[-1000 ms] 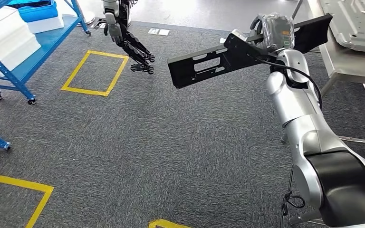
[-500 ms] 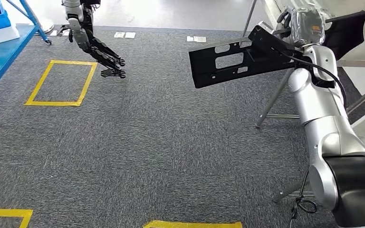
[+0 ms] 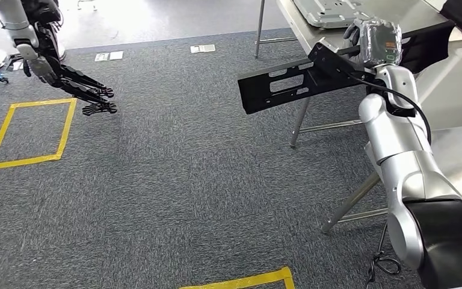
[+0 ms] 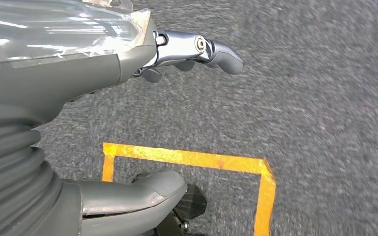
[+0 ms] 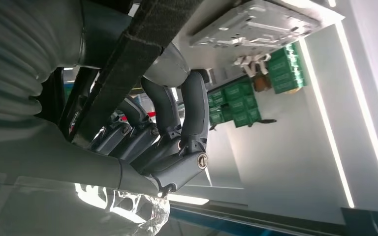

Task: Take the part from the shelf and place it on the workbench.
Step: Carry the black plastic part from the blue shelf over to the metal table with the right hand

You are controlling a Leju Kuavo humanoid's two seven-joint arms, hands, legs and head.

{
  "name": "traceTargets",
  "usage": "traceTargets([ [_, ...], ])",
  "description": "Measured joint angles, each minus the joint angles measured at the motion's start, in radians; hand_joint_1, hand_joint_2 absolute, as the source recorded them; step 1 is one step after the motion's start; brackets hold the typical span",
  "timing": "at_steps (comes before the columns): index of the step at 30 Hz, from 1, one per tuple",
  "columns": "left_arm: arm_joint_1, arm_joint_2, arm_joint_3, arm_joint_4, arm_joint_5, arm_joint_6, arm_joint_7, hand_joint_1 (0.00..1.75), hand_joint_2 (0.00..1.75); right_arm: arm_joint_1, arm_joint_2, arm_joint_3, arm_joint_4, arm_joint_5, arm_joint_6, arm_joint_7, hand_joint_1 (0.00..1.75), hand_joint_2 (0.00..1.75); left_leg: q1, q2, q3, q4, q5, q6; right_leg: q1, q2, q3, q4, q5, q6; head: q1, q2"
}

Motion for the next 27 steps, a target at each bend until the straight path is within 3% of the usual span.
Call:
traceTargets([
  [1,0.000,0.000,0.000,0.000,0.001,0.000,-0.002,0.00,1.75,0.003,0.001,0.000,0.001,0.002,-0.002,0.000,1.75,1.75,0.000,-0.009,0.025,-0.060,0.039,0.005,0.000,0.013,0.000,0.001,0.000,0.000,0.000,0.000],
  [3,0.000,0.002,0.000,0.000,0.002,-0.001,-0.004,0.00,1.75,0.004,0.003,0.000,0.002,0.007,-0.007,0.002,1.75,1.75,0.002,-0.051,0.084,-0.189,0.101,0.014,0.001,0.036,-0.002,0.004,0.002,0.003,0.001,0.000],
  [5,0.001,0.003,0.000,0.000,0.002,-0.001,-0.005,0.00,1.75,0.005,0.004,0.000,0.003,0.011,-0.010,0.005,1.75,1.75,-0.001,-0.072,0.108,-0.242,0.116,0.018,0.000,0.056,-0.008,0.004,0.007,0.012,0.000,0.000],
  [7,0.000,0.003,0.000,0.000,0.002,-0.001,-0.006,0.00,1.75,0.009,0.001,-0.002,0.004,0.014,-0.013,0.008,1.75,1.75,-0.006,-0.049,0.113,-0.252,0.121,0.025,-0.003,0.072,-0.017,0.000,0.013,0.024,0.000,0.000],
  [9,-0.002,0.002,0.000,0.000,0.001,-0.001,-0.006,0.00,1.75,0.013,-0.005,-0.005,0.004,0.017,-0.014,0.011,1.75,1.75,-0.006,-0.025,0.118,-0.268,0.133,0.038,0.000,0.032,-0.039,0.028,-0.001,0.026,0.002,0.000],
  [11,-0.002,0.002,0.001,0.000,0.001,-0.001,-0.006,0.00,1.75,0.016,-0.007,-0.008,0.004,0.018,-0.015,0.013,1.75,1.75,-0.007,0.000,0.120,-0.277,0.139,0.045,0.003,-0.027,-0.092,0.133,-0.050,0.020,0.005,0.000],
  [13,0.000,0.002,0.001,0.000,0.001,-0.001,-0.006,0.00,1.75,0.023,-0.007,-0.008,0.004,0.019,-0.016,0.014,1.75,1.75,-0.008,0.027,0.117,-0.277,0.139,0.045,0.002,-0.044,-0.149,0.258,-0.097,0.020,0.006,0.000],
  [14,0.000,0.002,0.000,0.000,0.001,-0.001,-0.006,0.00,1.75,0.028,-0.008,-0.008,0.004,0.019,-0.016,0.014,1.75,1.75,-0.008,0.041,0.116,-0.276,0.138,0.045,0.000,-0.047,-0.156,0.283,-0.103,0.025,0.006,0.000],
  [15,0.000,0.001,0.000,0.000,0.001,-0.001,-0.006,0.00,1.75,0.031,-0.008,-0.008,0.005,0.020,-0.016,0.014,1.75,1.75,-0.008,0.054,0.116,-0.276,0.137,0.044,-0.002,-0.051,-0.143,0.266,-0.096,0.033,0.006,0.000],
  [16,0.000,0.000,0.000,0.000,0.000,-0.001,-0.006,0.00,1.75,0.033,-0.008,-0.009,0.004,0.020,-0.016,0.015,1.75,1.75,-0.008,0.067,0.116,-0.275,0.136,0.041,-0.005,-0.061,-0.110,0.213,-0.077,0.042,0.006,0.000],
  [18,-0.001,0.000,0.000,-0.001,-0.002,-0.001,-0.006,0.00,1.75,0.033,-0.008,-0.012,0.004,0.023,-0.016,0.016,1.75,1.75,-0.011,0.089,0.116,-0.269,0.130,0.032,-0.005,-0.108,-0.026,0.072,-0.039,0.056,0.006,0.000],
  [20,-0.001,0.002,0.000,-0.001,-0.005,-0.001,-0.006,0.00,1.75,0.035,-0.008,-0.015,0.004,0.025,-0.017,0.018,1.75,1.75,-0.016,0.109,0.118,-0.263,0.122,0.020,0.000,-0.130,0.012,0.007,-0.026,0.049,0.004,0.000],
  [22,-0.002,0.003,0.000,-0.001,-0.007,-0.001,-0.005,0.00,1.75,0.041,-0.010,-0.018,0.003,0.029,-0.018,0.021,1.75,1.75,-0.016,0.128,0.120,-0.262,0.118,0.013,0.001,-0.103,0.009,0.007,-0.023,0.034,0.002,0.000],
  [23,-0.004,0.002,0.000,-0.001,-0.007,-0.001,-0.004,0.00,1.75,0.041,-0.012,-0.019,0.003,0.032,-0.018,0.023,1.75,1.75,-0.012,0.123,0.117,-0.257,0.113,0.008,0.000,-0.092,0.008,0.007,-0.022,0.029,0.002,0.000],
  [24,-0.005,0.001,0.000,-0.001,-0.008,-0.001,-0.003,0.00,1.75,0.039,-0.013,-0.021,0.003,0.036,-0.017,0.025,1.75,1.75,-0.008,0.103,0.108,-0.239,0.099,0.002,-0.002,-0.080,0.008,0.006,-0.020,0.021,0.001,0.000],
  [25,-0.006,0.001,0.000,-0.001,-0.009,-0.001,-0.003,0.00,1.75,0.036,-0.013,-0.022,0.003,0.039,-0.017,0.028,1.75,1.75,-0.004,0.076,0.091,-0.202,0.076,-0.002,-0.004,-0.069,0.008,0.006,-0.018,0.015,0.000,0.000],
  [27,-0.005,0.000,0.000,0.000,-0.010,-0.001,0.000,0.00,1.75,0.030,-0.010,-0.023,0.006,0.045,-0.016,0.030,1.75,1.75,-0.001,0.023,0.030,-0.076,0.016,-0.005,0.000,-0.046,0.008,0.005,-0.017,0.005,-0.001,0.000],
])
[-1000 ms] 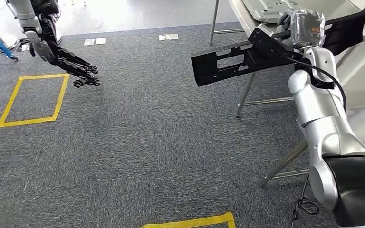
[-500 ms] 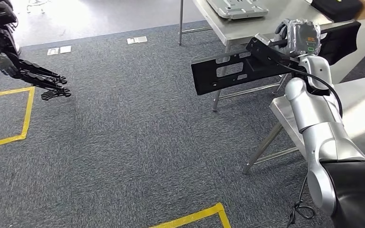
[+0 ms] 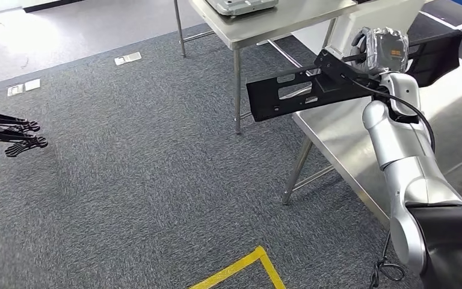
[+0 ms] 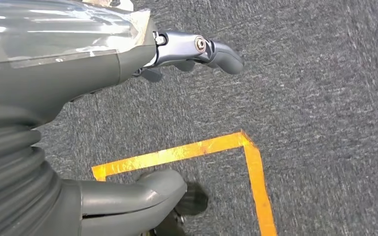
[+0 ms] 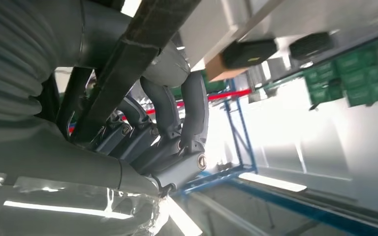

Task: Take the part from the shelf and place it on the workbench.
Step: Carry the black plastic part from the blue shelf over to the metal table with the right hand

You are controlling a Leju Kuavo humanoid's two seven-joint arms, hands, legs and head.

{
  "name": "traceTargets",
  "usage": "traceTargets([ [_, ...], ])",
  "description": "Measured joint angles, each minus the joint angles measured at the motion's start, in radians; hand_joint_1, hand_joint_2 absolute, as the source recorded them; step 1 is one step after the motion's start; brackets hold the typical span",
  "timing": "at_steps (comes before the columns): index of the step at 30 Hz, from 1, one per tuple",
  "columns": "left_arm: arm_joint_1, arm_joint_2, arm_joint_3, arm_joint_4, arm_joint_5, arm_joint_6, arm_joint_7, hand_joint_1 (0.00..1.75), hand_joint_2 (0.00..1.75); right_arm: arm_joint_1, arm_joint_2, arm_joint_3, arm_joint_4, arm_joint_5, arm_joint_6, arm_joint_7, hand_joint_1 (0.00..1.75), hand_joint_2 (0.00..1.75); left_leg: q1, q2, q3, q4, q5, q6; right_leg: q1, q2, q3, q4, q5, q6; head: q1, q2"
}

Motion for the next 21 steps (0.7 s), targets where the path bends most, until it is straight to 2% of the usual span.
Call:
traceTargets([
  [1,0.001,0.000,0.000,0.000,0.000,0.000,0.001,0.00,1.75,-0.001,0.002,0.000,0.004,0.002,0.000,0.000,1.75,1.75,0.000,-0.010,-0.032,0.059,-0.018,0.002,0.003,0.014,0.000,0.000,0.001,-0.002,0.000,0.000],
  [2,0.002,0.000,0.000,0.000,0.000,0.000,0.002,0.00,1.75,-0.002,0.003,0.000,0.008,0.005,-0.001,0.000,1.75,1.75,0.000,-0.016,-0.054,0.092,-0.020,0.006,0.007,0.029,0.000,0.000,0.001,-0.004,0.000,0.000],
  [3,0.002,0.000,0.000,0.000,0.000,0.000,0.003,0.00,1.75,-0.002,0.004,0.000,0.013,0.006,-0.003,0.000,1.75,1.75,-0.001,-0.020,-0.059,0.089,-0.002,0.013,0.010,0.043,0.000,0.000,0.002,-0.005,0.000,0.000],
  [4,0.001,0.000,0.000,0.000,-0.001,-0.001,0.003,0.00,1.75,-0.004,0.005,-0.001,0.018,0.007,-0.004,-0.001,1.75,1.75,-0.003,-0.026,-0.046,0.049,0.031,0.021,0.012,0.058,0.001,0.000,0.002,-0.006,0.000,0.000],
  [5,0.001,0.000,0.000,0.000,-0.001,-0.001,0.003,0.00,1.75,-0.006,0.005,-0.002,0.023,0.007,-0.007,-0.001,1.75,1.75,-0.006,-0.042,-0.018,-0.018,0.071,0.030,0.013,0.071,0.002,0.000,0.002,-0.006,0.000,0.000],
  [6,0.001,0.002,0.000,0.000,-0.002,-0.002,0.003,0.00,1.75,-0.009,0.006,-0.003,0.028,0.006,-0.011,-0.001,1.75,1.75,-0.006,-0.070,0.011,-0.083,0.100,0.039,0.013,0.084,0.001,0.000,0.003,-0.005,0.000,0.000],
  [7,0.001,0.003,0.000,0.001,-0.004,-0.003,0.003,0.00,1.75,-0.013,0.006,-0.005,0.035,0.006,-0.015,-0.002,1.75,1.75,-0.008,-0.094,0.035,-0.134,0.119,0.045,0.011,0.096,0.000,0.000,0.004,-0.003,0.001,0.000],
  [8,0.000,0.005,0.000,0.001,-0.005,-0.004,0.003,0.00,1.75,-0.015,0.006,-0.007,0.042,0.005,-0.019,-0.003,1.75,1.75,-0.010,-0.113,0.050,-0.163,0.125,0.050,0.007,0.108,-0.003,0.000,0.006,0.000,0.000,0.000],
  [9,0.000,0.007,0.000,0.001,-0.006,-0.005,0.004,0.00,1.75,-0.016,0.006,-0.009,0.050,0.004,-0.023,-0.004,1.75,1.75,-0.012,-0.118,0.055,-0.171,0.122,0.053,0.002,0.120,-0.006,-0.002,0.009,0.005,-0.001,0.000],
  [10,-0.001,0.008,0.000,0.000,-0.006,-0.006,0.004,0.00,1.75,-0.017,0.004,-0.013,0.057,0.004,-0.026,-0.005,1.75,1.75,-0.016,-0.106,0.062,-0.179,0.124,0.055,-0.002,0.133,-0.008,-0.006,0.013,0.011,-0.003,0.000],
  [11,-0.003,0.008,0.000,0.000,-0.006,-0.007,0.004,0.00,1.75,-0.016,0.002,-0.017,0.062,0.004,-0.029,-0.005,1.75,1.75,-0.016,-0.091,0.070,-0.192,0.130,0.056,-0.002,0.135,-0.011,-0.006,0.015,0.015,-0.004,0.000],
  [12,-0.004,0.008,0.000,0.000,-0.006,-0.009,0.004,0.00,1.75,-0.018,-0.002,-0.020,0.067,0.004,-0.032,-0.006,1.75,1.75,-0.014,-0.076,0.080,-0.208,0.137,0.058,0.000,0.117,-0.019,0.002,0.010,0.017,-0.004,0.000],
  [13,-0.005,0.008,0.000,0.000,-0.006,-0.010,0.004,0.00,1.75,-0.022,-0.005,-0.024,0.072,0.004,-0.035,-0.006,1.75,1.75,-0.013,-0.061,0.090,-0.224,0.145,0.059,0.004,0.089,-0.035,0.030,-0.003,0.017,-0.003,0.000],
  [15,-0.003,0.006,0.000,0.000,-0.006,-0.013,0.003,0.00,1.75,-0.029,-0.008,-0.027,0.084,0.004,-0.042,-0.006,1.75,1.75,-0.012,-0.030,0.097,-0.238,0.152,0.061,0.006,0.026,-0.092,0.141,-0.049,0.013,0.000,0.000],
  [16,-0.003,0.005,0.000,0.000,-0.006,-0.015,0.003,0.00,1.75,-0.029,-0.007,-0.027,0.091,0.004,-0.043,-0.006,1.75,1.75,-0.012,-0.014,0.096,-0.239,0.151,0.060,0.003,0.012,-0.123,0.202,-0.069,0.015,0.001,0.000],
  [17,-0.002,0.004,0.000,0.000,-0.006,-0.017,0.003,0.00,1.75,-0.027,-0.008,-0.028,0.098,0.004,-0.044,-0.005,1.75,1.75,-0.011,0.002,0.096,-0.238,0.150,0.059,-0.001,0.005,-0.142,0.240,-0.078,0.021,0.001,0.000],
  [18,-0.002,0.003,0.000,0.000,-0.006,-0.018,0.002,0.00,1.75,-0.024,-0.008,-0.030,0.104,0.004,-0.045,-0.003,1.75,1.75,-0.010,0.017,0.096,-0.237,0.148,0.056,-0.007,-0.001,-0.145,0.245,-0.075,0.031,0.001,0.000],
  [19,-0.002,0.002,0.000,0.000,-0.006,-0.019,0.002,0.00,1.75,-0.021,-0.008,-0.033,0.110,0.004,-0.046,-0.002,1.75,1.75,-0.007,0.031,0.095,-0.235,0.146,0.052,-0.013,-0.009,-0.127,0.211,-0.059,0.044,0.002,0.000],
  [21,-0.002,0.002,0.000,0.000,-0.006,-0.020,0.001,0.00,1.75,-0.021,-0.009,-0.040,0.118,0.003,-0.048,0.002,1.75,1.75,-0.003,0.056,0.093,-0.222,0.135,0.037,-0.022,-0.048,-0.050,0.076,-0.014,0.069,0.002,0.000],
])
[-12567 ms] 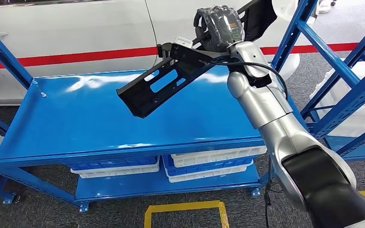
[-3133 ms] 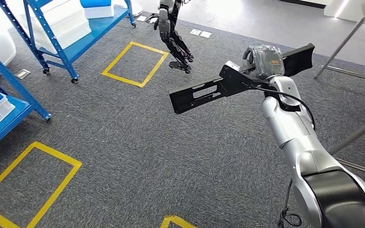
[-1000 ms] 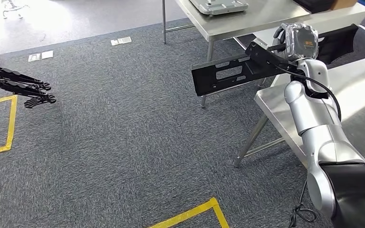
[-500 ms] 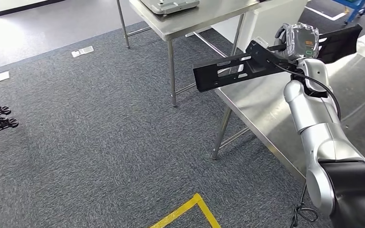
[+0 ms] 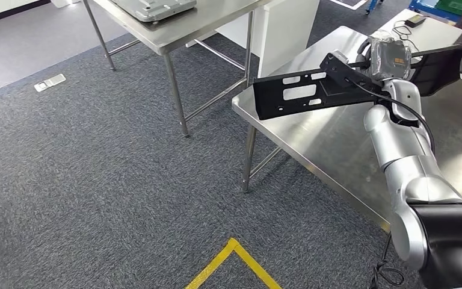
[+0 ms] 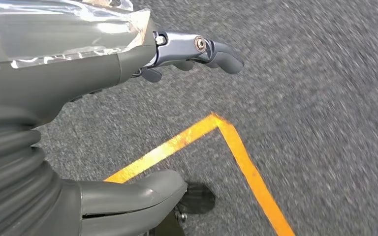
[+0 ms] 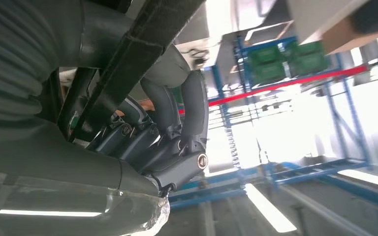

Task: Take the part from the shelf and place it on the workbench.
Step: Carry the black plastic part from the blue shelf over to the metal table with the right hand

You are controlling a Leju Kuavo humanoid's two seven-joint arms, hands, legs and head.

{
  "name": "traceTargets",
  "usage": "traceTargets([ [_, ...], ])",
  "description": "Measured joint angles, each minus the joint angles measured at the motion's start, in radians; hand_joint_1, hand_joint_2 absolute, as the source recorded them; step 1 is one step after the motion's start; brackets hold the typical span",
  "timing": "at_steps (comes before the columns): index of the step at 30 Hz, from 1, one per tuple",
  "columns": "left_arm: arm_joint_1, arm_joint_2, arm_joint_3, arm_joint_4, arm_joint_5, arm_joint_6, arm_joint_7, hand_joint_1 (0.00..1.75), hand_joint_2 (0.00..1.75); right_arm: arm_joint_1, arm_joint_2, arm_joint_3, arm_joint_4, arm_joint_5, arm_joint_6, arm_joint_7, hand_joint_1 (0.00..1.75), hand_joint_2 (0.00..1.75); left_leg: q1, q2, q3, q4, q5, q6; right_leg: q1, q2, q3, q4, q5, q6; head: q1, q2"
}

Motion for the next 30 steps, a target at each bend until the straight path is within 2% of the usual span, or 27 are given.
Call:
traceTargets([
  [1,0.000,0.000,0.000,0.000,0.000,0.000,-0.001,0.00,1.75,0.000,0.000,-0.003,0.003,0.000,-0.002,0.001,1.75,1.75,0.000,0.011,-0.001,0.009,-0.007,-0.010,0.001,-0.016,0.030,-0.053,0.016,0.003,0.000,0.000],
  [2,0.000,0.001,0.000,0.000,0.000,0.000,-0.002,0.00,1.75,0.000,-0.002,-0.006,0.006,-0.001,-0.003,0.002,1.75,1.75,-0.002,0.021,-0.002,0.017,-0.014,-0.019,0.003,-0.026,0.048,-0.082,0.023,-0.002,0.001,0.000],
  [3,-0.001,0.002,0.000,0.000,0.000,0.000,-0.003,0.00,1.75,0.000,-0.004,-0.009,0.009,-0.001,-0.004,0.003,1.75,1.75,-0.005,0.031,-0.001,0.022,-0.019,-0.025,0.007,-0.024,0.050,-0.085,0.024,-0.012,0.000,0.000],
  [5,-0.002,0.000,0.000,0.000,0.000,0.000,-0.006,0.00,1.75,0.001,-0.013,-0.013,0.017,-0.001,-0.004,0.004,1.75,1.75,-0.001,0.042,0.001,0.027,-0.027,-0.035,0.005,0.001,0.045,-0.081,0.025,-0.032,-0.003,0.000],
  [6,-0.002,-0.001,0.000,0.000,0.000,0.001,-0.007,0.00,1.75,0.001,-0.016,-0.016,0.021,0.000,-0.004,0.004,1.75,1.75,0.004,0.028,-0.002,0.038,-0.038,-0.039,0.004,0.013,0.043,-0.081,0.026,-0.040,-0.004,0.000],
  [7,-0.002,-0.002,0.000,0.000,0.000,0.001,-0.007,0.00,1.75,0.000,-0.018,-0.018,0.024,0.000,-0.005,0.004,1.75,1.75,0.008,0.003,-0.012,0.065,-0.060,-0.043,0.002,0.023,0.043,-0.081,0.028,-0.048,-0.005,0.000],
  [9,0.001,-0.002,0.001,0.000,0.001,0.001,-0.008,0.00,1.75,-0.001,-0.019,-0.022,0.032,0.001,-0.005,0.005,1.75,1.75,0.013,-0.053,-0.062,0.180,-0.129,-0.047,0.004,0.044,0.041,-0.081,0.031,-0.060,-0.007,0.000],
  [10,0.003,-0.002,0.001,0.000,0.001,0.001,-0.008,0.00,1.75,-0.001,-0.017,-0.023,0.037,0.002,-0.005,0.005,1.75,1.75,0.012,-0.066,-0.095,0.251,-0.161,-0.045,0.008,0.056,0.040,-0.081,0.032,-0.064,-0.007,0.000],
  [11,0.004,-0.002,0.002,0.000,0.001,0.001,-0.008,0.00,1.75,0.000,-0.016,-0.024,0.041,0.002,-0.005,0.004,1.75,1.75,0.012,-0.072,-0.122,0.306,-0.178,-0.042,0.012,0.069,0.039,-0.081,0.033,-0.066,-0.008,0.000],
  [12,0.004,-0.002,0.002,0.000,0.001,0.001,-0.008,0.00,1.75,0.000,-0.015,-0.025,0.046,0.002,-0.005,0.004,1.75,1.75,0.011,-0.075,-0.136,0.328,-0.176,-0.037,0.016,0.083,0.039,-0.081,0.034,-0.068,-0.008,0.000],
  [13,0.004,-0.002,0.002,0.000,0.001,0.001,-0.008,0.00,1.75,0.000,-0.014,-0.026,0.050,0.003,-0.005,0.004,1.75,1.75,0.009,-0.077,-0.130,0.311,-0.156,-0.030,0.019,0.095,0.038,-0.081,0.036,-0.069,-0.008,0.000],
  [14,0.004,-0.002,0.003,0.000,0.001,0.001,-0.008,0.00,1.75,0.000,-0.014,-0.026,0.054,0.003,-0.005,0.004,1.75,1.75,0.007,-0.085,-0.106,0.257,-0.121,-0.021,0.021,0.108,0.038,-0.081,0.037,-0.070,-0.008,0.000],
  [16,0.004,-0.001,0.004,0.000,0.001,0.001,-0.008,0.00,1.75,-0.003,-0.014,-0.028,0.062,0.003,-0.006,0.004,1.75,1.75,0.002,-0.127,-0.041,0.122,-0.059,-0.003,0.023,0.130,0.037,-0.080,0.040,-0.067,-0.007,0.000],
  [17,0.004,0.001,0.005,0.000,0.001,0.001,-0.008,0.00,1.75,-0.004,-0.014,-0.028,0.067,0.004,-0.006,0.004,1.75,1.75,-0.001,-0.142,-0.018,0.077,-0.043,0.003,0.024,0.141,0.035,-0.080,0.042,-0.064,-0.007,0.000],
  [18,0.004,0.002,0.007,0.000,0.002,0.002,-0.008,0.00,1.75,-0.005,-0.014,-0.029,0.073,0.004,-0.007,0.004,1.75,1.75,-0.003,-0.149,-0.008,0.056,-0.038,0.006,0.023,0.150,0.033,-0.080,0.044,-0.059,-0.007,0.000],
  [20,0.003,0.003,0.010,0.000,0.002,0.002,-0.008,0.00,1.75,-0.008,-0.014,-0.030,0.086,0.007,-0.008,0.004,1.75,1.75,-0.006,-0.126,-0.004,0.045,-0.032,0.009,0.024,0.170,0.026,-0.084,0.052,-0.047,-0.007,0.000],
  [21,0.001,0.002,0.012,0.000,0.002,0.003,-0.008,0.00,1.75,-0.012,-0.015,-0.031,0.092,0.010,-0.008,0.004,1.75,1.75,-0.005,-0.114,-0.001,0.034,-0.024,0.012,0.025,0.162,0.019,-0.081,0.051,-0.043,-0.007,0.000],
  [23,0.001,0.001,0.016,0.000,0.004,0.005,-0.007,0.00,1.75,-0.030,-0.014,-0.032,0.107,0.013,-0.008,0.004,1.75,1.75,-0.004,-0.088,0.002,0.013,-0.008,0.019,0.033,0.113,-0.015,-0.027,0.020,-0.045,0.002,0.000],
  [24,0.002,0.002,0.018,0.000,0.006,0.006,-0.007,0.00,1.75,-0.040,-0.011,-0.033,0.115,0.014,-0.008,0.004,1.75,1.75,-0.006,-0.075,0.001,0.009,-0.005,0.020,0.033,0.081,-0.043,0.032,-0.009,-0.049,0.006,0.000],
  [25,0.003,0.002,0.020,0.000,0.007,0.006,-0.006,0.00,1.75,-0.048,-0.007,-0.032,0.124,0.015,-0.008,0.004,1.75,1.75,-0.007,-0.062,-0.001,0.009,-0.004,0.022,0.033,0.063,-0.072,0.101,-0.040,-0.051,0.010,0.000],
  [26,0.004,0.003,0.022,0.000,0.008,0.006,-0.006,0.00,1.75,-0.052,-0.004,-0.032,0.132,0.016,-0.008,0.004,1.75,1.75,-0.007,-0.048,-0.002,0.009,-0.004,0.022,0.031,0.055,-0.095,0.161,-0.061,-0.048,0.011,0.000],
  [27,0.004,0.003,0.023,0.000,0.009,0.006,-0.006,0.00,1.75,-0.053,0.000,-0.032,0.139,0.016,-0.008,0.004,1.75,1.75,-0.007,-0.035,-0.003,0.009,-0.005,0.021,0.027,0.049,-0.103,0.191,-0.070,-0.042,0.011,0.000],
  [28,0.004,0.002,0.025,0.000,0.009,0.007,-0.006,0.00,1.75,-0.054,0.002,-0.032,0.146,0.016,-0.008,0.004,1.75,1.75,-0.005,-0.022,-0.003,0.010,-0.005,0.020,0.022,0.043,-0.091,0.180,-0.063,-0.031,0.012,0.000],
  [29,0.004,0.002,0.026,0.000,0.010,0.007,-0.006,0.00,1.75,-0.057,0.004,-0.032,0.151,0.017,-0.008,0.004,1.75,1.75,-0.003,-0.010,-0.003,0.012,-0.007,0.017,0.016,0.033,-0.060,0.129,-0.044,-0.019,0.013,0.000],
  [30,0.004,0.001,0.026,0.000,0.011,0.007,-0.006,0.00,1.75,-0.061,0.006,-0.032,0.155,0.017,-0.008,0.004,1.75,1.75,-0.003,0.002,-0.003,0.016,-0.010,0.012,0.011,0.013,-0.017,0.054,-0.021,-0.006,0.014,0.000],
])
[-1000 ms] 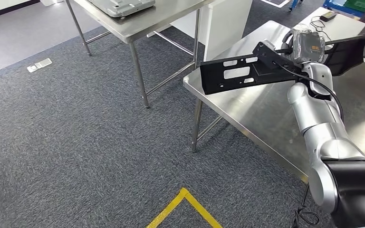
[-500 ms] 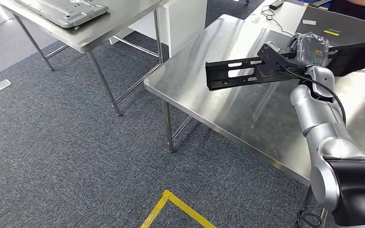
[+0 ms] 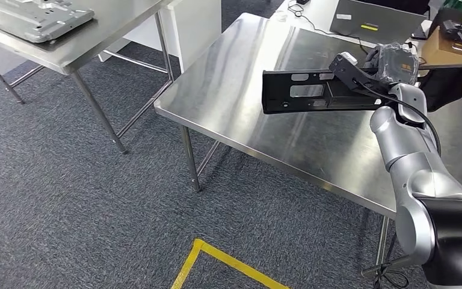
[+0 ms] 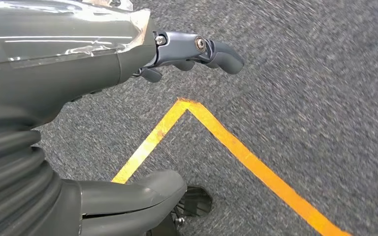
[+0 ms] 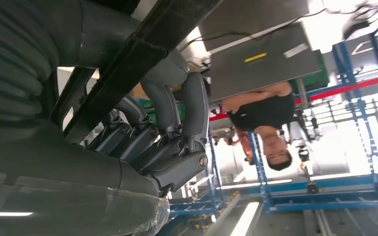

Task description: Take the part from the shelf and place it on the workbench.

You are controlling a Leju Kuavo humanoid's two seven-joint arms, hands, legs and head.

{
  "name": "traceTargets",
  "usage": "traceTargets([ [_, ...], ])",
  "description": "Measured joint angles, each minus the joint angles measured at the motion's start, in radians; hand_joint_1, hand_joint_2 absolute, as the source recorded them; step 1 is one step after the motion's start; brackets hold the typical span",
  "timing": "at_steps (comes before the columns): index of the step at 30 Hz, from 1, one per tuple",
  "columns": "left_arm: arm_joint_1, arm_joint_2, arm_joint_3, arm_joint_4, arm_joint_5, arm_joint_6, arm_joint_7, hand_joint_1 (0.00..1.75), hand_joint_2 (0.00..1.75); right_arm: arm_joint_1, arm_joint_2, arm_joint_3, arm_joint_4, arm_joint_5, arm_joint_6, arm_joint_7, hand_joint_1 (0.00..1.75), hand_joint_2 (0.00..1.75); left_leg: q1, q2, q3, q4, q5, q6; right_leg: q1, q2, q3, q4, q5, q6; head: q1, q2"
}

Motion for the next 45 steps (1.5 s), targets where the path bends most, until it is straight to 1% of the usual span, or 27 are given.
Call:
traceTargets([
  [1,0.000,0.001,0.001,0.000,0.001,0.000,0.000,0.00,1.75,-0.007,0.003,0.000,0.004,0.000,0.000,-0.001,1.75,1.75,-0.001,0.011,-0.001,0.006,-0.005,-0.007,0.001,-0.020,0.039,-0.066,0.018,0.005,0.001,0.000],
  [3,0.000,0.003,0.003,0.000,0.004,0.001,0.000,0.00,1.75,-0.019,0.008,0.000,0.013,0.000,0.000,-0.003,1.75,1.75,-0.007,0.030,-0.003,0.016,-0.013,-0.019,0.003,-0.036,0.076,-0.133,0.033,-0.003,0.001,0.000],
  [5,0.000,0.004,0.004,0.000,0.006,0.001,-0.001,0.00,1.75,-0.024,0.010,0.000,0.021,0.000,0.000,-0.005,1.75,1.75,-0.008,0.048,-0.001,0.020,-0.017,-0.025,0.002,-0.012,0.074,-0.132,0.035,-0.018,-0.002,0.000],
  [6,-0.001,0.003,0.004,0.000,0.007,0.001,-0.001,0.00,1.75,-0.025,0.011,0.000,0.024,0.000,0.000,-0.006,1.75,1.75,-0.004,0.044,-0.003,0.024,-0.022,-0.029,-0.001,-0.001,0.073,-0.131,0.036,-0.023,-0.003,0.000],
  [8,-0.001,0.003,0.004,0.000,0.007,0.001,-0.001,0.00,1.75,-0.031,0.015,0.000,0.028,0.001,0.000,-0.007,1.75,1.75,0.004,-0.001,-0.025,0.074,-0.060,-0.039,-0.005,0.019,0.073,-0.132,0.039,-0.038,-0.004,0.000],
  [10,0.003,0.003,0.005,0.000,0.007,0.001,-0.001,0.00,1.75,-0.036,0.021,0.000,0.033,0.001,0.000,-0.007,1.75,1.75,0.008,-0.056,-0.081,0.198,-0.123,-0.045,-0.005,0.040,0.071,-0.132,0.041,-0.049,-0.007,0.000],
  [12,0.007,0.003,0.005,0.000,0.008,0.001,-0.001,0.00,1.75,-0.036,0.028,0.001,0.039,0.001,0.000,-0.007,1.75,1.75,0.008,-0.072,-0.134,0.301,-0.152,-0.044,-0.002,0.065,0.069,-0.132,0.043,-0.053,-0.008,0.000],
  [13,0.008,0.003,0.005,0.000,0.008,0.001,-0.001,0.00,1.75,-0.036,0.030,0.001,0.041,0.001,0.000,-0.008,1.75,1.75,0.008,-0.076,-0.139,0.304,-0.140,-0.041,-0.001,0.079,0.069,-0.132,0.044,-0.054,-0.009,0.000],
  [15,0.009,0.003,0.005,0.000,0.007,0.001,-0.001,0.00,1.75,-0.037,0.032,0.002,0.043,0.001,0.000,-0.008,1.75,1.75,0.008,-0.094,-0.094,0.201,-0.073,-0.031,0.000,0.105,0.069,-0.132,0.046,-0.054,-0.010,0.000],
  [16,0.009,0.004,0.005,0.000,0.007,0.001,-0.001,0.00,1.75,-0.039,0.034,0.002,0.044,0.001,0.000,-0.008,1.75,1.75,0.009,-0.119,-0.061,0.134,-0.044,-0.025,0.001,0.117,0.068,-0.131,0.048,-0.052,-0.009,0.000],
  [18,0.009,0.005,0.005,0.000,0.007,0.001,-0.001,0.00,1.75,-0.043,0.036,0.002,0.045,0.001,0.000,-0.008,1.75,1.75,0.009,-0.154,-0.019,0.047,-0.019,-0.020,0.000,0.139,0.062,-0.131,0.052,-0.044,-0.008,0.000],
  [19,0.010,0.005,0.005,0.000,0.007,0.001,-0.001,0.00,1.75,-0.044,0.036,0.002,0.046,0.001,0.000,-0.008,1.75,1.75,0.007,-0.157,-0.014,0.037,-0.023,-0.020,-0.001,0.150,0.057,-0.132,0.056,-0.039,-0.007,0.000],
  [21,0.008,0.004,0.005,0.000,0.008,0.002,-0.001,0.00,1.75,-0.045,0.034,0.002,0.047,0.001,0.000,-0.008,1.75,1.75,0.003,-0.130,-0.008,0.027,-0.016,-0.016,-0.001,0.165,0.046,-0.135,0.063,-0.026,-0.008,0.000],
  [23,0.007,0.003,0.005,0.000,0.008,0.002,-0.002,0.00,1.75,-0.047,0.031,0.002,0.049,0.001,-0.001,-0.008,1.75,1.75,0.005,-0.103,-0.002,0.011,-0.003,-0.006,0.007,0.122,0.021,-0.102,0.043,-0.024,-0.002,0.000],
  [25,0.010,0.003,0.005,0.000,0.008,0.002,-0.002,0.00,1.75,-0.050,0.031,0.003,0.052,0.001,-0.002,-0.009,1.75,1.75,0.003,-0.077,-0.003,0.005,0.004,0.000,0.012,0.060,-0.030,0.009,-0.010,-0.032,0.006,0.000],
  [27,0.013,0.003,0.005,0.000,0.008,0.002,-0.002,0.00,1.75,-0.046,0.033,0.003,0.057,0.008,-0.009,-0.010,1.75,1.75,0.001,-0.052,-0.006,0.006,0.004,0.001,0.011,0.039,-0.078,0.124,-0.048,-0.029,0.007,0.000],
  [28,0.013,0.002,0.005,0.000,0.008,0.001,-0.002,0.00,1.75,-0.044,0.033,0.004,0.060,0.017,-0.017,-0.011,1.75,1.75,0.000,-0.041,-0.007,0.007,0.004,0.000,0.009,0.035,-0.081,0.137,-0.048,-0.022,0.007,0.000],
  [29,0.013,0.002,0.005,0.000,0.007,0.001,-0.002,0.00,1.75,-0.043,0.034,0.005,0.062,0.026,-0.027,-0.011,1.75,1.75,0.000,-0.033,-0.007,0.008,0.003,0.000,0.006,0.031,-0.062,0.110,-0.035,-0.013,0.007,0.000],
  [31,0.013,0.002,0.005,0.000,0.007,0.001,-0.003,0.00,1.75,-0.046,0.034,0.008,0.065,0.042,-0.044,-0.011,1.75,1.75,0.000,-0.018,-0.008,0.013,0.000,-0.006,0.000,0.016,0.017,-0.027,0.006,0.002,0.008,0.000],
  [33,0.012,0.002,0.005,0.000,0.007,0.000,-0.005,0.00,1.75,-0.052,0.035,0.010,0.066,0.047,-0.051,-0.013,1.75,1.75,-0.005,-0.009,-0.011,0.019,-0.004,-0.015,0.004,0.006,0.074,-0.124,0.031,-0.004,0.007,0.000],
  [36,0.012,0.002,0.006,0.000,0.008,-0.003,-0.009,0.00,1.75,-0.055,0.036,0.013,0.069,0.049,-0.055,-0.020,1.75,1.75,-0.007,-0.004,-0.013,0.021,-0.004,-0.028,0.005,0.015,0.078,-0.136,0.039,-0.028,0.003,0.000],
  [38,0.012,0.002,0.006,0.000,0.008,-0.005,-0.011,0.00,1.75,-0.057,0.038,0.016,0.070,0.049,-0.059,-0.025,1.75,1.75,-0.002,-0.024,-0.026,0.049,-0.028,-0.039,-0.003,0.019,0.078,-0.138,0.043,-0.041,0.001,0.000],
  [40,0.012,0.001,0.006,0.000,0.007,-0.006,-0.012,0.00,1.75,-0.059,0.042,0.019,0.072,0.048,-0.066,-0.031,1.75,1.75,0.003,-0.058,-0.072,0.153,-0.090,-0.049,-0.005,0.021,0.077,-0.138,0.046,-0.053,-0.001,0.000],
  [42,0.012,0.001,0.008,0.000,0.007,-0.005,-0.011,0.00,1.75,-0.060,0.047,0.022,0.077,0.047,-0.071,-0.035,1.75,1.75,0.006,-0.073,-0.132,0.283,-0.145,-0.056,-0.003,0.024,0.074,-0.138,0.047,-0.059,-0.003,0.000],
  [43,0.012,0.001,0.010,0.000,0.007,-0.005,-0.010,0.00,1.75,-0.060,0.049,0.023,0.079,0.047,-0.072,-0.037,1.75,1.75,0.008,-0.074,-0.148,0.314,-0.150,-0.057,-0.002,0.026,0.073,-0.138,0.048,-0.061,-0.003,0.000],
  [44,0.012,0.001,0.012,0.000,0.007,-0.005,-0.010,0.00,1.75,-0.060,0.051,0.024,0.082,0.047,-0.072,-0.039,1.75,1.75,0.009,-0.075,-0.144,0.308,-0.136,-0.057,-0.002,0.029,0.072,-0.138,0.049,-0.061,-0.004,0.000],
  [45,0.012,0.000,0.014,0.000,0.007,-0.005,-0.010,0.00,1.75,-0.060,0.053,0.025,0.084,0.047,-0.072,-0.041,1.75,1.75,0.011,-0.075,-0.121,0.262,-0.106,-0.055,-0.003,0.032,0.072,-0.137,0.049,-0.061,-0.005,0.000],
])
